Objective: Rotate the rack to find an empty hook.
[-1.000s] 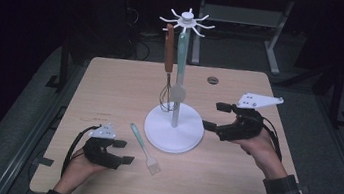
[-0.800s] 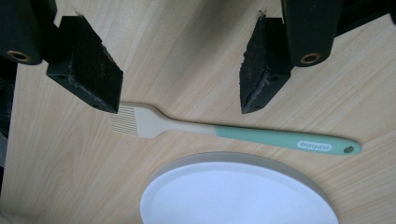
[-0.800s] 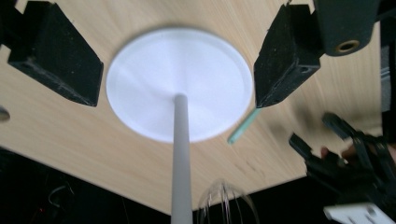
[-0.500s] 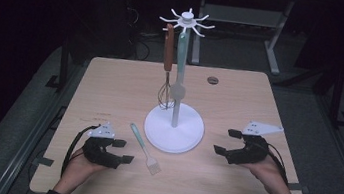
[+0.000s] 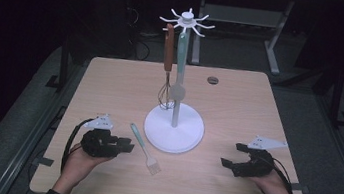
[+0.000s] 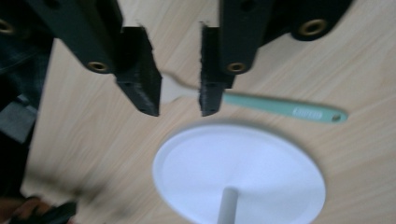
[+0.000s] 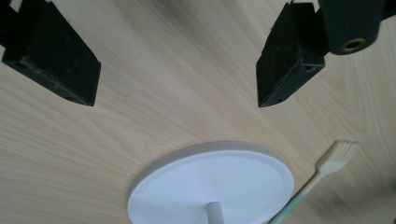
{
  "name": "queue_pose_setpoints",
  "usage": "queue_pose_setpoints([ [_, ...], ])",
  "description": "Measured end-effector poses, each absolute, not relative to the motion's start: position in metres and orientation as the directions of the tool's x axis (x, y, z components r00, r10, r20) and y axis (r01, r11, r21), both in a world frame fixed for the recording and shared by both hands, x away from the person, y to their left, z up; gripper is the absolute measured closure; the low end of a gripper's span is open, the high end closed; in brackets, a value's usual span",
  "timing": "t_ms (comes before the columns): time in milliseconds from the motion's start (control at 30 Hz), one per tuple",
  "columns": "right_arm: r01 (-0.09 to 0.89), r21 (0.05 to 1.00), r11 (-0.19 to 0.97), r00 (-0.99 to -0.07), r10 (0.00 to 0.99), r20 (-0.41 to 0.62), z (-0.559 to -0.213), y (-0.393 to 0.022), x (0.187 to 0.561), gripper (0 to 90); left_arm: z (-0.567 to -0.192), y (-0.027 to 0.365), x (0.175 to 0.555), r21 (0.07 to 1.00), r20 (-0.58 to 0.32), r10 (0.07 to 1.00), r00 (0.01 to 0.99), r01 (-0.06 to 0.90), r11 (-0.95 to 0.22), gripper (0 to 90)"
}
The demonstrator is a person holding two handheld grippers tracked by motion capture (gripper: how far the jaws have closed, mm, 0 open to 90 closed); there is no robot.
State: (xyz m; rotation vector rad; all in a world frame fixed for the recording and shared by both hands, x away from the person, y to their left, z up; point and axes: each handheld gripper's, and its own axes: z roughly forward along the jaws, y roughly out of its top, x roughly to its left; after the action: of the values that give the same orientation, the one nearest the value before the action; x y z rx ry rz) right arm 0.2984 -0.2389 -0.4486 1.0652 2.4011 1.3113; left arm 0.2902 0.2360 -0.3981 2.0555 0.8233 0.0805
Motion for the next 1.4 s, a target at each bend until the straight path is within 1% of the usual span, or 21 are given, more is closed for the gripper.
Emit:
queue_pose_setpoints([
  [133, 0.501, 0.787, 0.361, -0.717, 0.682, 0.143, -0.451, -0.239, 0.297, 13.4, -0.375, 0.231, 0.295, 0.775, -0.234, 0.575, 0.784, 0.507, -0.376, 89.1],
  [167, 0.503, 0.785, 0.362, -0.715, 0.685, 0.142, -0.452, -0.239, 0.297, 13.4, -0.369, 0.23, 0.296, 0.778, -0.235, 0.569, 0.788, 0.503, -0.376, 89.7],
  [233, 0.51, 0.782, 0.358, -0.71, 0.689, 0.148, -0.453, -0.239, 0.297, 13.4, -0.355, 0.228, 0.299, 0.777, -0.225, 0.562, 0.796, 0.495, -0.39, 89.8],
  [267, 0.517, 0.779, 0.354, -0.705, 0.692, 0.153, -0.453, -0.238, 0.298, 13.4, -0.349, 0.226, 0.3, 0.785, -0.231, 0.563, 0.793, 0.494, -0.373, 89.8],
  [500, 0.51, 0.783, 0.357, -0.71, 0.689, 0.147, -0.453, -0.239, 0.299, 13.4, -0.301, 0.219, 0.313, 0.814, -0.204, 0.544, 0.814, 0.45, -0.367, 89.8],
  [867, 0.516, 0.779, 0.357, -0.699, 0.7, 0.143, -0.453, -0.237, 0.298, 13.4, -0.245, 0.203, 0.331, 0.847, -0.17, 0.518, 0.839, 0.393, -0.358, 89.8],
  [1000, 0.507, 0.779, 0.369, -0.701, 0.702, 0.125, -0.454, -0.236, 0.298, 13.4, -0.221, 0.196, 0.338, 0.863, -0.155, 0.507, 0.848, 0.366, -0.349, 89.8],
  [1400, 0.531, 0.768, 0.357, -0.676, 0.726, 0.13, -0.455, -0.239, 0.3, 13.5, -0.161, 0.172, 0.348, 0.897, -0.087, 0.477, 0.875, 0.277, -0.345, 89.9],
])
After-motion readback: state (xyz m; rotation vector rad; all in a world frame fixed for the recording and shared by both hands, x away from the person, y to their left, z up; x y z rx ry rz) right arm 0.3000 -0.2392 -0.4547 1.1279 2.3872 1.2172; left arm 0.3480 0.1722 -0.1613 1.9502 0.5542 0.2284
